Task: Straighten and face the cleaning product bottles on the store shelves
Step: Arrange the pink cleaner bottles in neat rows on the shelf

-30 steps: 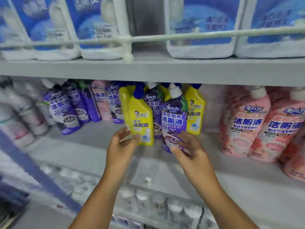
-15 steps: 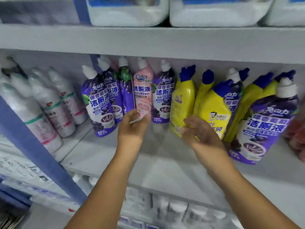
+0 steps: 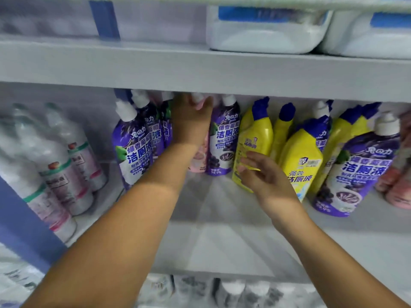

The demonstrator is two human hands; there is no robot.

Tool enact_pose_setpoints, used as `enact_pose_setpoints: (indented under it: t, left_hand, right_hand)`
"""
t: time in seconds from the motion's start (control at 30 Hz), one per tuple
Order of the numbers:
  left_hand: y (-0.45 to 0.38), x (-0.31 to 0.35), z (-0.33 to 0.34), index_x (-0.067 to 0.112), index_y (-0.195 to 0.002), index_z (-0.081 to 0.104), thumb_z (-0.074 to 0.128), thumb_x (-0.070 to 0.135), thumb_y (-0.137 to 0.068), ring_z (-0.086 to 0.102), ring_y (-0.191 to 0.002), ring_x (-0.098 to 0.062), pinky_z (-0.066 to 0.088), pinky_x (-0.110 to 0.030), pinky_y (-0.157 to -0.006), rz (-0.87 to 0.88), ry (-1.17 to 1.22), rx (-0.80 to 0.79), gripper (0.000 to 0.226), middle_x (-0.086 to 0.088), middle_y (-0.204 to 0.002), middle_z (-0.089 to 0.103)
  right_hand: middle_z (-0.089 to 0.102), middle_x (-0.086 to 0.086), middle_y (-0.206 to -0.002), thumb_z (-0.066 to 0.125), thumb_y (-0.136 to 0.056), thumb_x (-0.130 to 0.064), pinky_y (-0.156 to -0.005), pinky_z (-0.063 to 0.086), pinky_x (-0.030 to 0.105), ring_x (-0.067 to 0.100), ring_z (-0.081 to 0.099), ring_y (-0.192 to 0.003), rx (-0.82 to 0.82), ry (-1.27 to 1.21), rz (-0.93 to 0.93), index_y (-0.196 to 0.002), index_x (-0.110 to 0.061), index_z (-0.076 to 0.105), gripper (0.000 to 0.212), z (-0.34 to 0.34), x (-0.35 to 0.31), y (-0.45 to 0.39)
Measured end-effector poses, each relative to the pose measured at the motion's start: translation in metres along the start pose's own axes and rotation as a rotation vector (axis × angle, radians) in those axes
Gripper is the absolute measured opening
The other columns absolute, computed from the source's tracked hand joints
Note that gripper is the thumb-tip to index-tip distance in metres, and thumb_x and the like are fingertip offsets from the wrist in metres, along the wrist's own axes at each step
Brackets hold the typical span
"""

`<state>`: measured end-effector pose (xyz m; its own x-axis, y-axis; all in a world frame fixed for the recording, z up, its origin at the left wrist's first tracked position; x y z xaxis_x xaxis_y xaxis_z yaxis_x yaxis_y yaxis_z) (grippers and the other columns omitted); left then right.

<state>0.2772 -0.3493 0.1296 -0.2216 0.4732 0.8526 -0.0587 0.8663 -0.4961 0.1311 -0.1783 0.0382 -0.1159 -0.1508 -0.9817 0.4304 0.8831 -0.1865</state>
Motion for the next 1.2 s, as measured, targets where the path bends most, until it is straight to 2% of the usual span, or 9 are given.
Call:
enact_pose_setpoints:
  t: [0.13,0.23,0.3,0.47,0.6,0.7,0.83,1.03,1.2]
  left_hand:
    - [-0.016,-0.009,0.016,-0.008,-0.107,0.064,0.062,0.035,-0.082,0.069,-0.087,-0.030,0.054,-0.032,-0.081,-0.066,-0.069,-0.007,0.049,-0.021,-0.098,0.070]
    - [-0.019,-0.002,0.015,0.007,-0.127,0.061,0.064,0.036,-0.085,0.063,-0.117,-0.021,0.039,-0.014,-0.095,-0.028,-0.159,-0.014,0.051,-0.007,-0.126,0.067]
    - [-0.013,0.008,0.012,0.004,-0.128,0.061,0.069,0.028,-0.092,0.057,-0.125,-0.023,0.022,-0.005,-0.090,0.054,-0.224,-0.039,0.044,-0.009,-0.131,0.065]
    - [0.020,0.012,0.009,0.010,-0.116,0.066,0.061,0.046,-0.092,0.066,-0.105,-0.029,0.049,-0.030,-0.084,0.134,-0.257,-0.160,0.044,-0.011,-0.113,0.072]
    - [0.054,0.020,-0.040,0.014,-0.089,0.058,0.065,0.033,-0.094,0.056,-0.074,0.003,0.044,-0.025,-0.074,0.114,-0.042,0.030,0.020,0.008,-0.081,0.065]
    - [0.080,0.031,-0.084,0.023,-0.089,0.062,0.066,0.035,-0.090,0.060,-0.078,-0.003,0.048,-0.026,-0.078,0.037,0.123,0.140,0.013,0.009,-0.085,0.069]
    - [0.113,0.040,-0.126,0.031,-0.089,0.067,0.071,0.025,-0.095,0.065,-0.080,-0.011,0.053,-0.033,-0.079,-0.041,0.164,0.151,0.009,0.005,-0.086,0.073]
    - [0.126,0.036,-0.164,0.034,-0.099,0.071,0.069,0.041,-0.094,0.070,-0.083,-0.006,0.055,-0.032,-0.077,-0.094,-0.004,0.140,0.009,0.015,-0.087,0.075]
    - [0.126,0.025,-0.161,0.046,-0.101,0.066,0.074,0.046,-0.088,0.071,-0.091,-0.003,0.052,-0.028,-0.079,-0.124,0.007,0.050,0.015,0.019,-0.094,0.076]
  right_hand:
    - [0.070,-0.001,-0.115,0.077,-0.083,-0.031,-0.094,0.055,0.047,0.014,0.069,-0.096,0.017,0.014,-0.014,-0.117,-0.029,0.062,0.037,-0.003,-0.009,-0.003]
    - [0.071,0.002,-0.113,0.070,-0.093,-0.015,-0.088,0.056,0.038,0.009,0.067,-0.091,0.019,0.017,-0.017,-0.130,-0.014,0.060,0.038,-0.005,-0.014,-0.007]
    - [0.070,0.002,-0.116,0.069,-0.094,-0.015,-0.084,0.055,0.030,0.006,0.067,-0.090,0.008,0.034,-0.006,-0.130,-0.015,0.059,0.038,-0.005,-0.014,-0.008]
    - [0.068,0.009,-0.122,0.066,-0.096,-0.010,-0.080,0.055,0.023,-0.002,0.067,-0.081,-0.044,0.050,0.027,-0.128,-0.013,0.058,0.034,-0.002,-0.013,-0.011]
    - [0.069,0.007,-0.121,0.063,-0.097,-0.010,-0.092,0.057,0.041,0.009,0.069,-0.094,-0.099,0.103,-0.001,-0.130,-0.012,0.059,0.033,0.002,-0.024,-0.021]
    - [0.072,0.002,-0.115,0.064,-0.095,-0.010,-0.097,0.056,0.044,0.017,0.068,-0.105,-0.114,0.140,-0.049,-0.115,-0.024,0.067,0.025,0.013,-0.034,-0.032]
    - [0.071,0.011,-0.105,0.062,-0.093,-0.003,-0.076,0.051,0.014,0.019,0.063,-0.090,-0.147,0.232,-0.036,-0.111,-0.011,0.068,0.021,0.052,-0.039,-0.052]
    - [0.065,0.007,-0.130,0.069,-0.093,-0.035,-0.100,0.051,0.034,0.022,0.063,-0.116,-0.247,0.407,-0.044,-0.137,-0.012,0.054,0.052,0.126,-0.031,-0.105]
    - [0.066,0.015,-0.126,0.071,-0.090,-0.023,-0.084,0.047,0.028,0.030,0.064,-0.113,-0.243,0.442,-0.122,-0.131,-0.006,0.052,0.048,0.167,-0.039,-0.120]
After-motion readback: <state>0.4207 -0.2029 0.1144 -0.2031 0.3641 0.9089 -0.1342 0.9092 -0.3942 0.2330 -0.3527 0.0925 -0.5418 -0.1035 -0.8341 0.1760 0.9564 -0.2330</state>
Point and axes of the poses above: each hand's wrist, its own y-axis away from the middle knuckle, its own z-axis out of the palm, x = y × z, the point moved 7 cm from there along -y, towards the middle knuckle
